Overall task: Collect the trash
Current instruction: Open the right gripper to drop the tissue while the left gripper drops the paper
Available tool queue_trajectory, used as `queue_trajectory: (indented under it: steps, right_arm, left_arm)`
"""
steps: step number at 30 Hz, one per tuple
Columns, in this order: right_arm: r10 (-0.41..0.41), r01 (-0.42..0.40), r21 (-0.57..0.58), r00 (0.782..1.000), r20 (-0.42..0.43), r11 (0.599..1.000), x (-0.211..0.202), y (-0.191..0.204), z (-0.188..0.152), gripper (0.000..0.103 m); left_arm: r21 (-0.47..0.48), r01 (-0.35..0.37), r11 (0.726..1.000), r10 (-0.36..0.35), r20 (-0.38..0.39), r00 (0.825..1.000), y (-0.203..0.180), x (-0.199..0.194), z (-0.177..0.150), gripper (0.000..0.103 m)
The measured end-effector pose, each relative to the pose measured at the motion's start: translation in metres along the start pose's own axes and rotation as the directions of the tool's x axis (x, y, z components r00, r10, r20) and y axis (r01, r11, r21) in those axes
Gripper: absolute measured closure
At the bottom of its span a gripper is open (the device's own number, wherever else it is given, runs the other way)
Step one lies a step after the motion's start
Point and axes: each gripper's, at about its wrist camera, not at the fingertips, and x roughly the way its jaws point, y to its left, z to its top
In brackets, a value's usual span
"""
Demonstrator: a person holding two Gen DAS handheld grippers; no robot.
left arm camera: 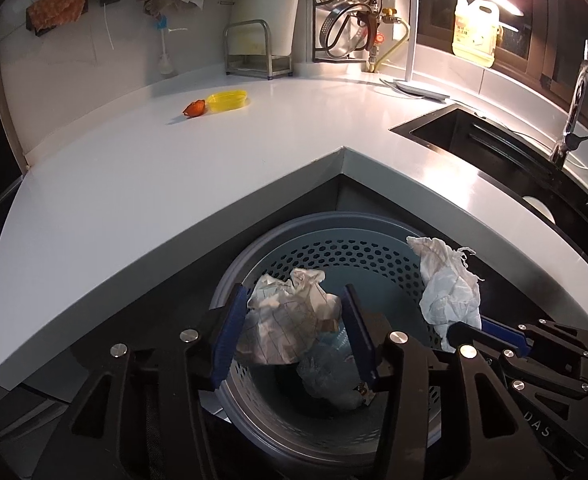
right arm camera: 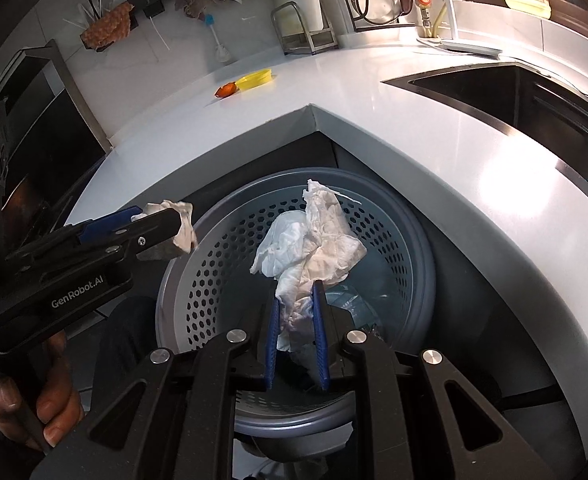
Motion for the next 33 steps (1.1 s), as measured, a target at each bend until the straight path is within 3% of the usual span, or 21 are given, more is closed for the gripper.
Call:
queue_trajectory:
  steps: [2, 4, 6, 9, 28, 33]
  right_arm:
    - [-0.001, 0.001, -0.001, 1.000, 0.005, 1.000, -0.001, 0.000, 0.001, 0.086]
    - [-0.003, 0.003, 0.001, 1.000, 0.010, 1.000, -0.002, -0.001, 0.001, 0.077]
    - [-0.005, 0.005, 0.009, 1.000, 0.021, 1.000, -0.004, -0.002, 0.001, 0.059]
    - [-0.004, 0.004, 0.024, 1.000, 0.028, 1.000, -0.005, -0.004, 0.002, 0.057]
    - [-0.004, 0.004, 0.032, 1.000, 0.005, 0.999, 0.004, -0.003, 0.004, 0.053]
    - [-0.018, 0.018, 0.014, 1.000, 0.016, 1.000, 0.008, 0.001, 0.012, 0.039]
  left_arm:
    - [-0.003, -0.002, 1.000, 0.002, -0.004, 1.000, 0.001, 0.000, -0.001, 0.054]
    - [-0.007, -0.006, 1.000, 0.006, -0.007, 1.000, 0.002, 0.000, -0.001, 0.049]
    - [-0.014, -0.008, 1.000, 0.007, -0.004, 1.000, 0.005, -0.001, -0.002, 0.039]
    - [-0.023, -0.008, 1.000, 0.008, 0.004, 1.000, 0.007, -0.003, -0.002, 0.031]
    - [-0.053, -0.014, 0.999, 0.014, -0.002, 1.000, 0.024, 0.002, -0.004, 0.022]
    - [-0.073, -0.021, 0.997, 0.021, 0.006, 1.000, 0.038, 0.001, 0.001, 0.017]
